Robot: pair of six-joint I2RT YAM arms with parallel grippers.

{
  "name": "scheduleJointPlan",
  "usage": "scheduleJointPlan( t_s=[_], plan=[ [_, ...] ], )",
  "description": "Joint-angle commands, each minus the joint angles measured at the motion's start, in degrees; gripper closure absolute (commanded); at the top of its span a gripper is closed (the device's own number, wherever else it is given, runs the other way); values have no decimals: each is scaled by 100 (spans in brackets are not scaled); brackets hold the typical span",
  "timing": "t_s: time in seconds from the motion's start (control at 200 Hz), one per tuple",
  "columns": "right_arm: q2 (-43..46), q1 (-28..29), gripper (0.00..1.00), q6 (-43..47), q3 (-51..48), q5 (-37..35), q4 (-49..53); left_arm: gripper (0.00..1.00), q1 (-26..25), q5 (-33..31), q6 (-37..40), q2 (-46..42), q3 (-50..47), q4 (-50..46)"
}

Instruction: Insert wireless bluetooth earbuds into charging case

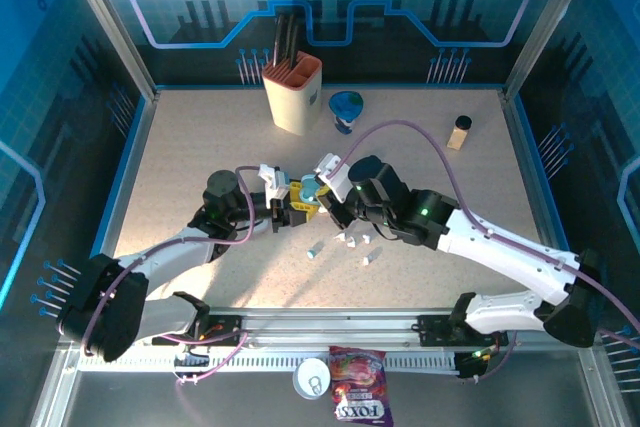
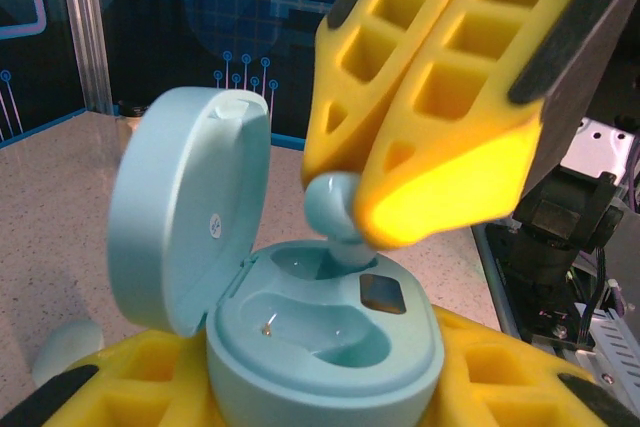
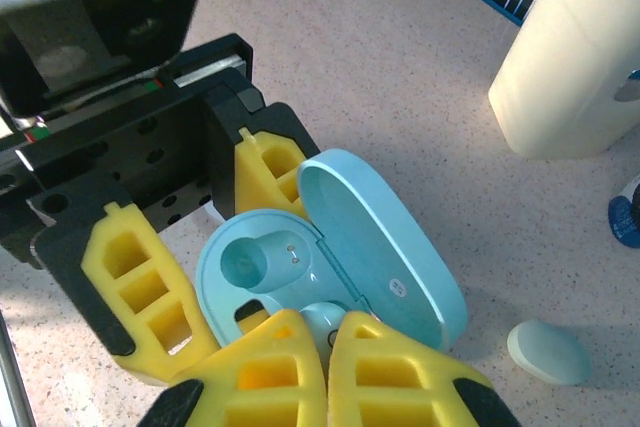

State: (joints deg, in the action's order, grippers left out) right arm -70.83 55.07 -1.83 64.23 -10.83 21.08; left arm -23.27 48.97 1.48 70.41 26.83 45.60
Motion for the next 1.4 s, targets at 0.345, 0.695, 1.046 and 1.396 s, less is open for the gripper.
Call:
scheduleJointPlan(
  t_s=[0.345, 0.695, 1.046, 1.396],
  plan=[
    [-28, 41, 64, -155, 193, -138, -86, 63, -33, -82, -82, -145, 24, 185],
    [1289, -331, 42, -923, -780, 268, -1031, 62, 118, -432, -526, -36, -87, 820],
    [1613, -1167, 42, -2998, -2522, 903, -1429, 64, 320, -696, -911, -35, -254, 1692],
    [-533, -473, 50, -3434, -2469, 1453, -1972, 65, 679, -1144, -1412, -146, -305, 2188]
  ],
)
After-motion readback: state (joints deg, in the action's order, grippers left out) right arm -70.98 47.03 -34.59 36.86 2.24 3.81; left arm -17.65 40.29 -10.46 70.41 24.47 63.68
